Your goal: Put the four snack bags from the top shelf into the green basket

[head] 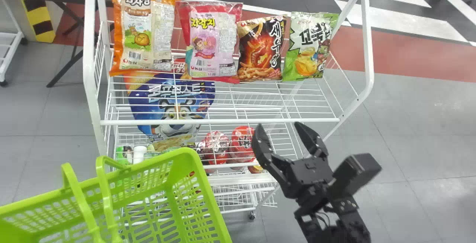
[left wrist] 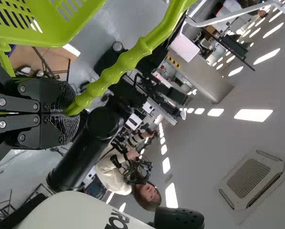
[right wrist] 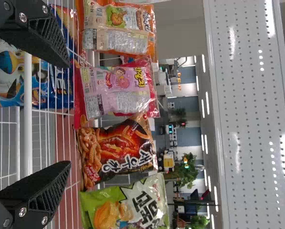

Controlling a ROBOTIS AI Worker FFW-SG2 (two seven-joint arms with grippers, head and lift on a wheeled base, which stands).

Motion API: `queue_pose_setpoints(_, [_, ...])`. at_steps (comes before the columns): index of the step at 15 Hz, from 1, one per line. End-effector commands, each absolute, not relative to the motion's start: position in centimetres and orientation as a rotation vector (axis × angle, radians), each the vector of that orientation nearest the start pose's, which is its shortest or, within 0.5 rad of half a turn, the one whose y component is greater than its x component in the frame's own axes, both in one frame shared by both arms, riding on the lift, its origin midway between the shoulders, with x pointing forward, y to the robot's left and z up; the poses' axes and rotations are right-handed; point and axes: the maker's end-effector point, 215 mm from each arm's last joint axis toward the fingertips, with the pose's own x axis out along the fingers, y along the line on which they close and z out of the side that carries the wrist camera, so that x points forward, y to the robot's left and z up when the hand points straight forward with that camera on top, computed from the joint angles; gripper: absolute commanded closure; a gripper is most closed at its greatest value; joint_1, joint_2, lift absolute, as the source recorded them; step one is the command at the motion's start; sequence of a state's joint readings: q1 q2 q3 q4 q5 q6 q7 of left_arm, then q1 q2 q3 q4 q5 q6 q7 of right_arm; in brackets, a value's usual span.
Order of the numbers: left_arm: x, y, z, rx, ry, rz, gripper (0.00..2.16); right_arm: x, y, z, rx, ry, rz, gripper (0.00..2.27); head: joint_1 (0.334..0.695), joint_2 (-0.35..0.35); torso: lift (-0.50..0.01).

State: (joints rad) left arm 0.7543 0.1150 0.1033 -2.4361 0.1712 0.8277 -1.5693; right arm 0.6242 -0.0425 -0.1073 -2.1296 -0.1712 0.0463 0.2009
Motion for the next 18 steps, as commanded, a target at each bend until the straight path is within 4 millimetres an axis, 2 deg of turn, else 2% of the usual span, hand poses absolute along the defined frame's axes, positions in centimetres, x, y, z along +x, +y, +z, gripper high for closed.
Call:
queue_pose_setpoints(1, [14.2, 4.9, -30.9, -0.566, 0.554, -1.536, 2.15, 43.7, -21.4, -35.5, 0.109, 0.116, 0.178, 0.09, 0.695, -0.350, -0.003])
queue_pose_setpoints(3, [14.3, 5.1, -31.0, -0.564, 0.557, -1.532, 2.15, 46.7, -18.1, -35.9, 0.115, 0.147, 0.233, 0.10, 0.695, -0.350, -0.003])
queue_pose_setpoints(7, [14.1, 5.9, -31.5, -0.560, 0.578, -1.521, 2.15, 53.0, -11.4, -36.2, 0.122, 0.174, 0.332, 0.11, 0.695, -0.205, -0.003])
queue_pose_setpoints(9, [13.9, 6.3, -31.6, -0.547, 0.590, -1.533, 2.15, 56.2, -8.7, -36.3, 0.109, 0.181, 0.354, 0.12, 0.695, -0.142, -0.003])
queue_pose_setpoints(10, [13.9, 6.5, -31.7, -0.543, 0.595, -1.533, 2.15, 58.0, -8.0, -36.5, 0.103, 0.189, 0.345, 0.13, 0.695, -0.089, -0.003])
queue_pose_setpoints(12, [13.8, 6.7, -31.8, -0.549, 0.598, -1.541, 2.15, 61.4, -5.6, -37.2, 0.092, 0.220, 0.350, 0.13, 0.695, -0.051, -0.003])
queue_pose_setpoints(14, [13.7, 7.0, -32.0, -0.549, 0.605, -1.547, 2.15, 64.9, -5.5, -37.4, 0.072, 0.220, 0.351, 0.13, 0.695, -0.013, -0.003])
queue_pose_setpoints(15, [13.7, 7.1, -32.0, -0.550, 0.602, -1.550, 2.15, 66.5, -5.5, -36.8, 0.059, 0.186, 0.352, 0.13, 0.695, 0.015, -0.003])
queue_pose_setpoints(16, [13.7, 7.2, -32.0, -0.552, 0.600, -1.551, 2.15, 67.7, -5.3, -36.0, 0.057, 0.158, 0.355, 0.13, 0.695, 0.020, -0.003])
queue_pose_setpoints(17, [13.8, 7.4, -32.2, -0.550, 0.600, -1.546, 2.15, 68.4, -4.5, -36.2, 0.048, 0.158, 0.371, 0.13, 0.695, 0.022, -0.003])
queue_pose_setpoints(18, [13.9, 7.6, -32.4, -0.547, 0.597, -1.538, 2.15, 69.3, -4.4, -36.4, 0.025, 0.161, 0.373, 0.13, 0.695, 0.026, -0.003])
